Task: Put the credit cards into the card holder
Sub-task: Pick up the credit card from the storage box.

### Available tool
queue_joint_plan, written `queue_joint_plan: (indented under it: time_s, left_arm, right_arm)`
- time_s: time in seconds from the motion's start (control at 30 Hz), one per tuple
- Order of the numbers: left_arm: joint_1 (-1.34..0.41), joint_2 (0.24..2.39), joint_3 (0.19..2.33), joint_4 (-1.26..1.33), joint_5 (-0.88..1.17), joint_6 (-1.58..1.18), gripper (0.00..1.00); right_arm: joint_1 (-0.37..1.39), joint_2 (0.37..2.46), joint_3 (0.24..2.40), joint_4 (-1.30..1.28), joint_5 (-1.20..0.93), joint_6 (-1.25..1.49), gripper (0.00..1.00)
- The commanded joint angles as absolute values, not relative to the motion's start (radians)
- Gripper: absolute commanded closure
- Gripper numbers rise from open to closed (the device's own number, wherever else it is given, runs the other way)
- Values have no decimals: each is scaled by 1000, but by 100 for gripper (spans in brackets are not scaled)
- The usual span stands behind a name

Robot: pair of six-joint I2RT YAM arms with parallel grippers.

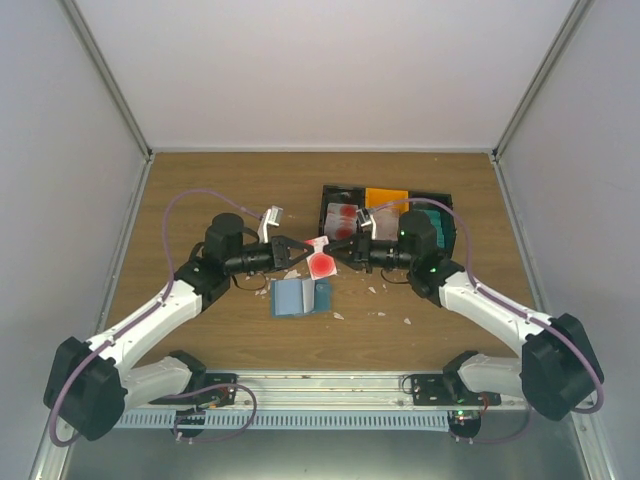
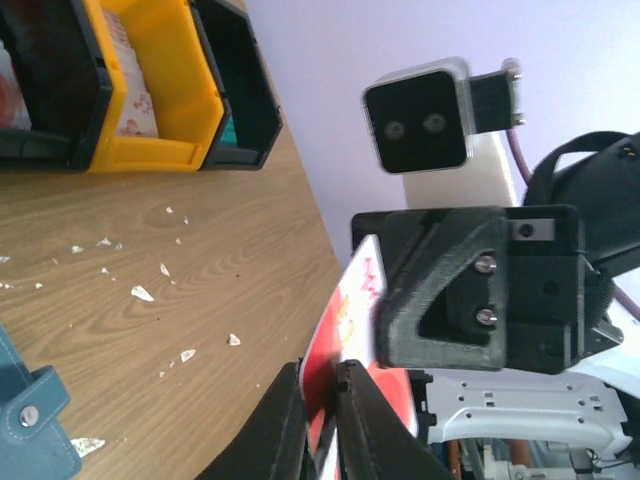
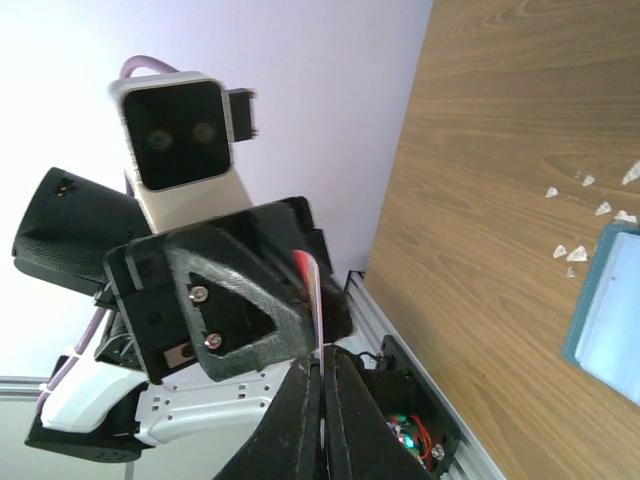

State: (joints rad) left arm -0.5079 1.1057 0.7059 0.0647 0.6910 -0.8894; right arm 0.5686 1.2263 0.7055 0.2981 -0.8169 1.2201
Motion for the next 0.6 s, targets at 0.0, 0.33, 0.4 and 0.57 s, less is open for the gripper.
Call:
queue_joint_plan:
  time_s: [0.0, 0.33, 0.4, 0.57]
  left_arm:
    - [-506, 1085, 689, 132, 702, -894, 95]
    - [-500, 1098, 711, 139, 794, -876, 100]
    - [-500, 1103, 715, 136, 804, -871, 100]
    - [-498, 1115, 729, 123, 813, -859, 100]
  right_arm:
    - [581, 1216, 687, 358, -846, 1233, 99]
    - [581, 1182, 674, 298, -844, 937, 73]
    - [581, 1181, 672, 295, -868, 908, 79]
    - [582, 1175, 659, 323, -932, 883, 88]
